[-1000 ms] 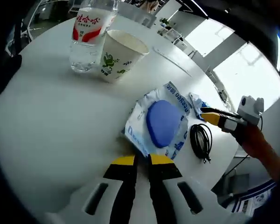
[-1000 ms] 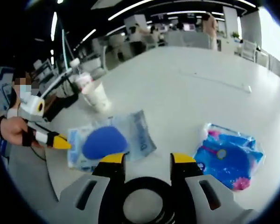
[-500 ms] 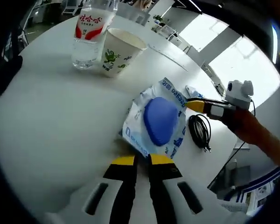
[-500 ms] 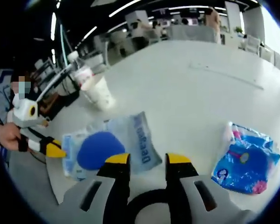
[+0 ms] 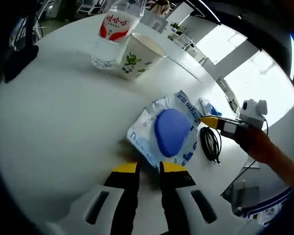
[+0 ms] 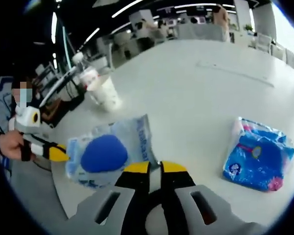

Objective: Arrange the tabletop items into an orderly group along one side of the table until the central work area is clear of visible clutter.

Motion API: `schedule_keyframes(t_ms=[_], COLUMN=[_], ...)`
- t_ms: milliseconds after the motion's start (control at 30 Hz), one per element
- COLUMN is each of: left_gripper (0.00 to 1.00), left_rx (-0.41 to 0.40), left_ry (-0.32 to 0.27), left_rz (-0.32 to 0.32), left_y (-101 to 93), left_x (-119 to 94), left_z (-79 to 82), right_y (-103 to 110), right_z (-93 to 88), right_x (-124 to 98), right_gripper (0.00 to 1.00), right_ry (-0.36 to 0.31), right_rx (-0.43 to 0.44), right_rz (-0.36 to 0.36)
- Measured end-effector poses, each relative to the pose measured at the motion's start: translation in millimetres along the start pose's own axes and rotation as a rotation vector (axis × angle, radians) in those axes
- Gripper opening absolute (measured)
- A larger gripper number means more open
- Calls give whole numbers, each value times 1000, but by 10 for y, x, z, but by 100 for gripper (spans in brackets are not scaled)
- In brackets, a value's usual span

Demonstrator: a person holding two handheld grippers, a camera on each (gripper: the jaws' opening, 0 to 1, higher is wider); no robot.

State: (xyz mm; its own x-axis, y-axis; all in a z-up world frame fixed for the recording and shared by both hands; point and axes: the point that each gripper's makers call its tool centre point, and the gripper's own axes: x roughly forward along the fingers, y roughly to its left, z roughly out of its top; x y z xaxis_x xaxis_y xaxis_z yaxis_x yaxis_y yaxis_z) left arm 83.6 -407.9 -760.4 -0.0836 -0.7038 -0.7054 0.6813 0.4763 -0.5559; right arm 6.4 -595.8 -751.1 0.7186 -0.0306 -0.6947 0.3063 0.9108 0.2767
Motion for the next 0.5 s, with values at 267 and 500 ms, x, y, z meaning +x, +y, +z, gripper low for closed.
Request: schedule_keyframes(t_ms=[267, 500], left_gripper=[16, 14], left_rx=[10, 39], left_ry=[5, -2], left_rz=[5, 29], left_y=[-24, -6], left_x=[-37, -60], left_z=[-137, -162], right_y=[50, 202], right_z=[-85, -157], right_x=[-52, -127], right_gripper=[2, 0], right_ry=[-1, 6], right_rx=[-3, -15], right_rz=[19, 51])
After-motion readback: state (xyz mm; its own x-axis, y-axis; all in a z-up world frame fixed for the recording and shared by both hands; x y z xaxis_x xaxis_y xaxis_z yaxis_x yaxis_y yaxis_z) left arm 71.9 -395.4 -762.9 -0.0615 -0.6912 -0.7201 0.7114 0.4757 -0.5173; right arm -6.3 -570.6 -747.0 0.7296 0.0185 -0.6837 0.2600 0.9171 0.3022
